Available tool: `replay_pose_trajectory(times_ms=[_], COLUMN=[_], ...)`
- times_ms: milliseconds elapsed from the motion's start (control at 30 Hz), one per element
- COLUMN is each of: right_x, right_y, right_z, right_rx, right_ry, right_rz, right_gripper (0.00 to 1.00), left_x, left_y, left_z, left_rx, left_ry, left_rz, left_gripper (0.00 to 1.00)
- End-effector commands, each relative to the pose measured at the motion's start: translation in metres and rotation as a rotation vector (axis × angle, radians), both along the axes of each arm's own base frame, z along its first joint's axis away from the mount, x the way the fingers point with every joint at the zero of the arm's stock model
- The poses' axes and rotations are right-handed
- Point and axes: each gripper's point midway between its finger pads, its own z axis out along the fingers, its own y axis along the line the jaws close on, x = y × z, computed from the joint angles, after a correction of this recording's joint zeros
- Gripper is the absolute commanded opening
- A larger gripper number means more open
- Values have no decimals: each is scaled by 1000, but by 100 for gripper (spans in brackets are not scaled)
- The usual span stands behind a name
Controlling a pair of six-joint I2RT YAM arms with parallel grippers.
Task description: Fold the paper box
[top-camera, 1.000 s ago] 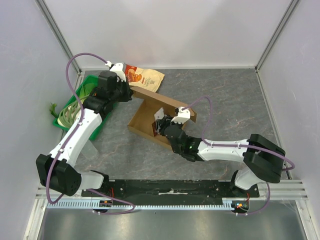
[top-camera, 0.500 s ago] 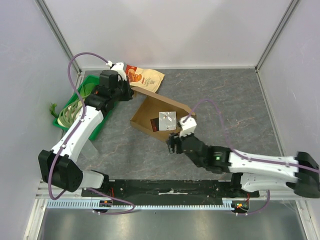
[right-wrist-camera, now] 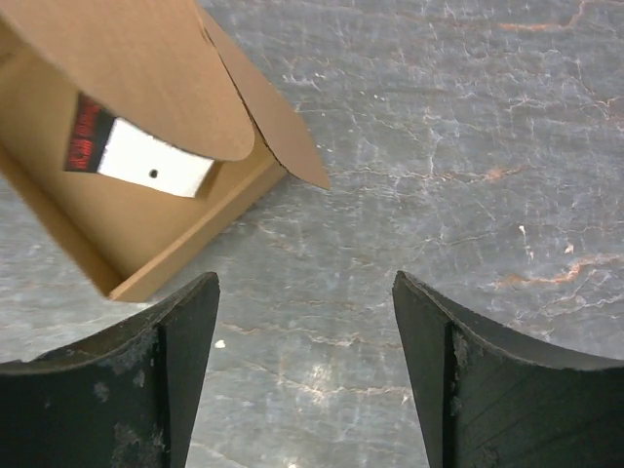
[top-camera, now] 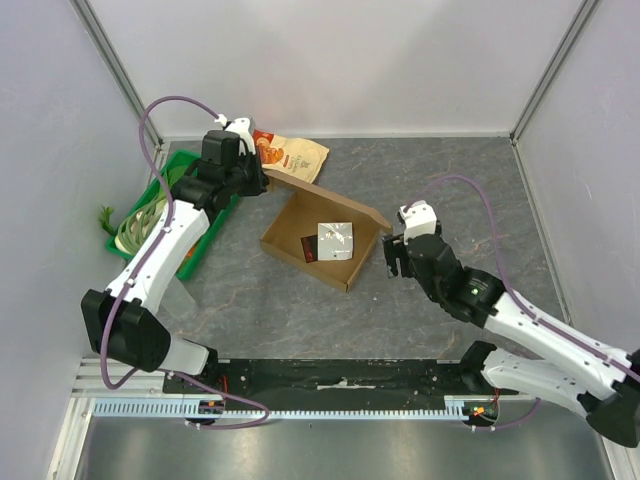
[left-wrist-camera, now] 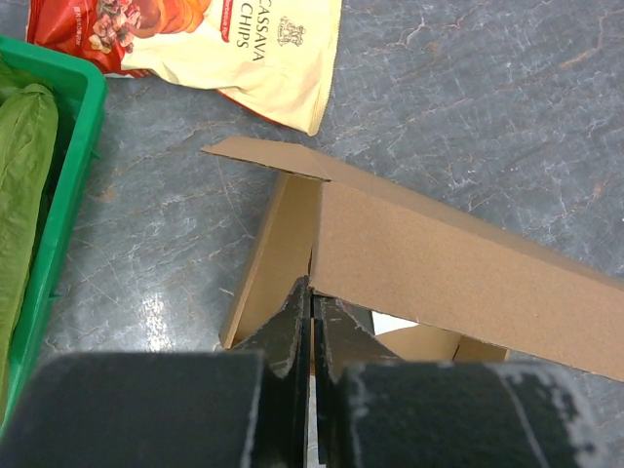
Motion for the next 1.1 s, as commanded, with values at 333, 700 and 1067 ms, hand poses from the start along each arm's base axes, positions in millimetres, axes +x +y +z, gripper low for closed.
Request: replay_pose_trajectory(times_ms=[333,700,1067], right_x=[88,100,90], right_y=[30,24,13], right_z=[15,3,3], right_rx=[86,132,158], right_ry=[-222,-189,57], right_rz=[74,109,249], right_gripper=[49,0,0], left_x=[1,-12,-20], left_y=[-4,31,8], left_z=[13,43,22], left_rx=[19,39,-60], left_ry=[6,-180,-429], left_rz=[-34,89,-134], left_gripper=[3,63,65])
